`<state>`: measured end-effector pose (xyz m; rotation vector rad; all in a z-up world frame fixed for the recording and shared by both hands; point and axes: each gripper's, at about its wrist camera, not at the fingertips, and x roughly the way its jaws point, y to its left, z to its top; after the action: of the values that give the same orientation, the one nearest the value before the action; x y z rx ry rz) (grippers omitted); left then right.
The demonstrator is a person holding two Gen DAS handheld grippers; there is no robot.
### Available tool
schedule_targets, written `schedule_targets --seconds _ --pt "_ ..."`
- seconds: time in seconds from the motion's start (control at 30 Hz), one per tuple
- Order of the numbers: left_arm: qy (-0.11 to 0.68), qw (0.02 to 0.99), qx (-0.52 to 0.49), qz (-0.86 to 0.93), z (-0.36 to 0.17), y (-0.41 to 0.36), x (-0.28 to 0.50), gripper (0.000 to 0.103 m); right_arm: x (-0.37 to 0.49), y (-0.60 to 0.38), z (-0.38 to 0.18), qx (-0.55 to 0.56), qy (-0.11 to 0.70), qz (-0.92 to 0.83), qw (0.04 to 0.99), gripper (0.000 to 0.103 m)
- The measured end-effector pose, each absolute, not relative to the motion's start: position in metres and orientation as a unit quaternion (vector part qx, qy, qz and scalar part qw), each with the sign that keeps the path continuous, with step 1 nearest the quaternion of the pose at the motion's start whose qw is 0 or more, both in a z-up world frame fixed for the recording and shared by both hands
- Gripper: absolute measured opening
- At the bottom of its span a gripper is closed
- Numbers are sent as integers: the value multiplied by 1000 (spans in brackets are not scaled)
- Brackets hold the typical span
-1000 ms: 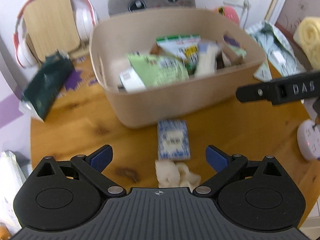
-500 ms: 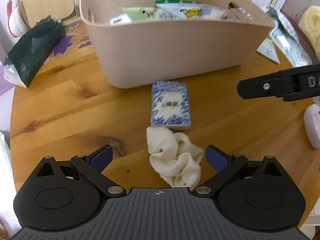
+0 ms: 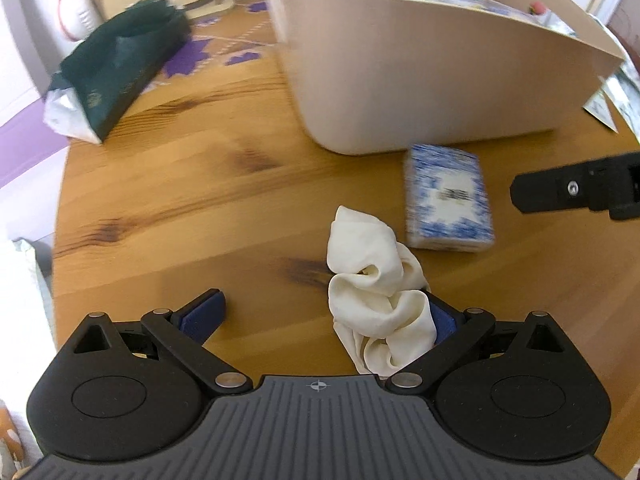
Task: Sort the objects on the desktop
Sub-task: 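Withdraw both open tools toward the white scrunchie and patterned card box, then grasp the white scrunchie with the left tool while the right tool grasps the blue-and-white card box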
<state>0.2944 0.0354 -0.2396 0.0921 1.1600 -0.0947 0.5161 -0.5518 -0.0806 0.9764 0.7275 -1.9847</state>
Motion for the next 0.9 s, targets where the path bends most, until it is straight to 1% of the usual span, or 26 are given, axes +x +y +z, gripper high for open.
schedule_targets --seconds 0.17,0.4,0.6,0.77,0.87,0.9 --pt "544 837 42 -39 -239 52 301 101 523 -572 -93 396 282 -776 402 103" --pt "535 841 54 -57 -239 55 307 101 531 -597 -109 399 288 -773 399 103" --pt "538 840 45 -48 -241 54 313 103 532 -612 -123 400 314 -780 364 103" --pt "544 836 48 -50 -240 51 316 103 529 -611 -124 388 323 -790 346 102" --pt "547 833 55 -61 -239 52 319 103 526 -607 -120 385 319 -796 341 95" --pt "546 833 55 -64 -240 53 319 103 525 -605 -119 383 319 -797 340 90"
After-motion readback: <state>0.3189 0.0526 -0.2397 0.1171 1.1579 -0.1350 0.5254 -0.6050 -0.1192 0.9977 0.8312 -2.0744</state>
